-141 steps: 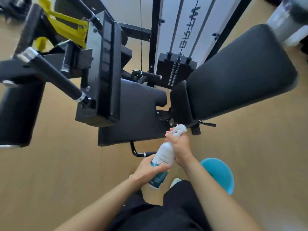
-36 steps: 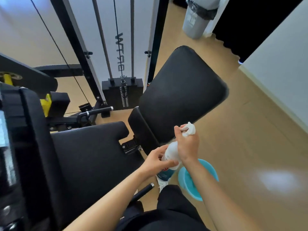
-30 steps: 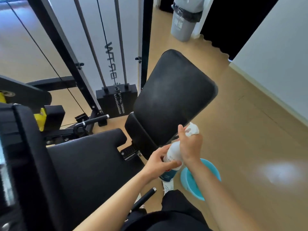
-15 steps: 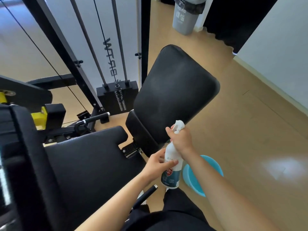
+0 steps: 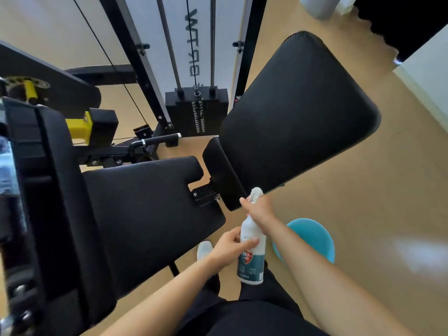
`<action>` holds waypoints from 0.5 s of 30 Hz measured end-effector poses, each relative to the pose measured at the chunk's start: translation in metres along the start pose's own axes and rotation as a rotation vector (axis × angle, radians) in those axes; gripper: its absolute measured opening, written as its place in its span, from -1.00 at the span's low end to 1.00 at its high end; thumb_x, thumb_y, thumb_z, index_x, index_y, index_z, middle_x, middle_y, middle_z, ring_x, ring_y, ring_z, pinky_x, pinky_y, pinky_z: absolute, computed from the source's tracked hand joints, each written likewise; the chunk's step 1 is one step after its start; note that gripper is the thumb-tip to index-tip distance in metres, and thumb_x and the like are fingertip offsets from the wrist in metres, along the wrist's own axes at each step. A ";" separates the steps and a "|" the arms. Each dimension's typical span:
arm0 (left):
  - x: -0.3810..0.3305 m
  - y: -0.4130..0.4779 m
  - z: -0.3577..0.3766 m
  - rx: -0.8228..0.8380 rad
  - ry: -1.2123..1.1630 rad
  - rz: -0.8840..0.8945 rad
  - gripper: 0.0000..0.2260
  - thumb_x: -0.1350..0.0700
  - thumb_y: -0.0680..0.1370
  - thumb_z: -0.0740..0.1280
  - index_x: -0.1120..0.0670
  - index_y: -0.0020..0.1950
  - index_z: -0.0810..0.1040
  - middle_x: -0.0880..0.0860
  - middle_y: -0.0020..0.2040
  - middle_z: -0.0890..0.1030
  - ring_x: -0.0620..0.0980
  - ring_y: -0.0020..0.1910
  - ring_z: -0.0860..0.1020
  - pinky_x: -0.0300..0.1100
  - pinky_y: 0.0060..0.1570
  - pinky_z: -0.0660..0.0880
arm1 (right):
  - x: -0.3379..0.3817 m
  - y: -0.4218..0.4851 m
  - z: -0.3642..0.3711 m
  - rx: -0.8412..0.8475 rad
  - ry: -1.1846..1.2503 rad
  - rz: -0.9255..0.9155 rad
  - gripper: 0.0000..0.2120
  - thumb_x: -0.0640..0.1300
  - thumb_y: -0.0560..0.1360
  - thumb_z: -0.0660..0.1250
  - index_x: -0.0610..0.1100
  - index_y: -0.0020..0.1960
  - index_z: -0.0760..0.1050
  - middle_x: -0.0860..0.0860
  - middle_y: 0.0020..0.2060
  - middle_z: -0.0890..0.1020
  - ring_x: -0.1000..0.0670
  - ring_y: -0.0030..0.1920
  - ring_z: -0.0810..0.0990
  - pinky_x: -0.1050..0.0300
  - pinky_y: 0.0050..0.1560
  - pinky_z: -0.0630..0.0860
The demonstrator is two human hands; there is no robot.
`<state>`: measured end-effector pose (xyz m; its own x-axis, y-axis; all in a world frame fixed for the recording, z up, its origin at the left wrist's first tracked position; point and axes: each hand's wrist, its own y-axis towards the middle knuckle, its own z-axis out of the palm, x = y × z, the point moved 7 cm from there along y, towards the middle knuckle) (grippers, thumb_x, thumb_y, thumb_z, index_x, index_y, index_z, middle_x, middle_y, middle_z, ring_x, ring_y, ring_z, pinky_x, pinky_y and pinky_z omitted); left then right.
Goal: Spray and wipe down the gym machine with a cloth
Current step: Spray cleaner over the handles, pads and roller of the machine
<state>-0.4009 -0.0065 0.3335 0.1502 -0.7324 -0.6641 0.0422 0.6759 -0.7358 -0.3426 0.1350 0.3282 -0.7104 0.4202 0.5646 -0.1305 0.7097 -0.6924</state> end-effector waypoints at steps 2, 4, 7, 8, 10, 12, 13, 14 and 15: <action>0.001 -0.001 -0.004 -0.011 0.014 -0.014 -0.66 -0.12 0.57 0.44 -0.01 0.27 0.57 -0.08 0.03 0.71 -0.29 -0.09 0.68 -0.43 -0.17 0.55 | -0.003 0.004 0.008 0.002 -0.027 0.027 -0.74 0.06 0.55 0.39 -0.13 -0.12 0.48 -0.06 -0.24 0.62 -0.11 -0.17 0.63 0.05 -0.13 0.55; 0.002 0.002 -0.007 -0.007 0.010 -0.011 -0.67 -0.12 0.57 0.44 -0.02 0.27 0.57 -0.09 0.05 0.70 -0.27 -0.06 0.68 -0.42 -0.18 0.54 | -0.001 0.008 0.012 -0.025 -0.054 0.030 -0.72 0.07 0.56 0.37 -0.17 -0.05 0.52 -0.06 -0.23 0.64 -0.11 -0.17 0.64 0.03 -0.11 0.60; -0.002 0.007 -0.014 -0.008 -0.012 -0.008 -0.69 -0.11 0.57 0.44 -0.05 0.26 0.55 -0.10 0.05 0.70 -0.24 -0.03 0.69 -0.34 -0.12 0.58 | 0.012 0.007 0.010 -0.044 -0.074 -0.006 -0.71 0.02 0.60 0.36 -0.23 0.05 0.53 -0.10 -0.19 0.64 -0.03 -0.21 0.62 0.16 -0.27 0.49; -0.003 0.010 -0.017 -0.008 -0.022 -0.005 -0.69 -0.10 0.57 0.45 -0.06 0.27 0.55 -0.09 0.05 0.71 -0.23 -0.02 0.69 -0.30 -0.08 0.61 | 0.019 0.007 0.008 -0.044 -0.071 -0.036 -0.74 -0.01 0.60 0.36 -0.22 0.04 0.51 -0.11 -0.19 0.63 -0.02 -0.22 0.60 0.18 -0.29 0.46; -0.009 0.015 -0.025 -0.011 -0.038 0.011 -0.67 -0.08 0.55 0.47 -0.07 0.28 0.56 -0.05 0.08 0.72 -0.13 0.04 0.71 -0.12 0.09 0.65 | 0.032 0.005 0.003 -0.057 -0.053 -0.106 -0.79 -0.04 0.59 0.39 -0.19 0.02 0.49 -0.11 -0.18 0.63 -0.04 -0.21 0.61 0.17 -0.28 0.48; -0.017 0.019 -0.032 -0.007 -0.040 0.041 -0.67 -0.06 0.54 0.49 -0.08 0.28 0.57 -0.04 0.09 0.73 -0.08 0.06 0.71 -0.02 0.15 0.64 | 0.042 0.006 0.000 -0.098 -0.010 -0.128 -0.80 -0.05 0.58 0.41 -0.18 -0.01 0.50 -0.12 -0.18 0.65 -0.11 -0.17 0.67 0.12 -0.23 0.56; -0.021 0.020 -0.036 -0.005 -0.037 0.052 -0.67 -0.05 0.54 0.49 -0.08 0.29 0.57 -0.04 0.09 0.73 -0.08 0.06 0.71 -0.04 0.15 0.64 | 0.045 0.007 -0.001 -0.127 0.008 -0.125 -0.80 -0.05 0.58 0.40 -0.19 -0.03 0.51 -0.12 -0.19 0.66 -0.13 -0.16 0.68 0.07 -0.19 0.60; -0.026 0.020 -0.038 0.000 -0.038 0.061 -0.67 -0.03 0.55 0.48 -0.08 0.29 0.57 -0.04 0.09 0.73 -0.09 0.06 0.71 -0.09 0.12 0.64 | 0.048 0.010 0.000 -0.155 0.006 -0.122 -0.80 -0.04 0.58 0.39 -0.19 -0.03 0.53 -0.12 -0.20 0.66 -0.15 -0.14 0.69 0.01 -0.13 0.64; -0.032 0.021 -0.041 0.005 -0.041 0.068 -0.68 -0.02 0.55 0.48 -0.09 0.29 0.56 -0.04 0.08 0.72 -0.11 0.05 0.70 -0.16 0.07 0.64 | 0.052 0.013 0.000 -0.177 -0.015 -0.130 -0.79 -0.03 0.59 0.38 -0.19 0.02 0.55 -0.11 -0.19 0.67 -0.16 -0.12 0.68 -0.05 -0.07 0.66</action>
<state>-0.4455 0.0272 0.3340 0.1934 -0.6805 -0.7067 0.0353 0.7247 -0.6881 -0.3815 0.1659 0.3491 -0.7060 0.3110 0.6363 -0.0990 0.8463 -0.5235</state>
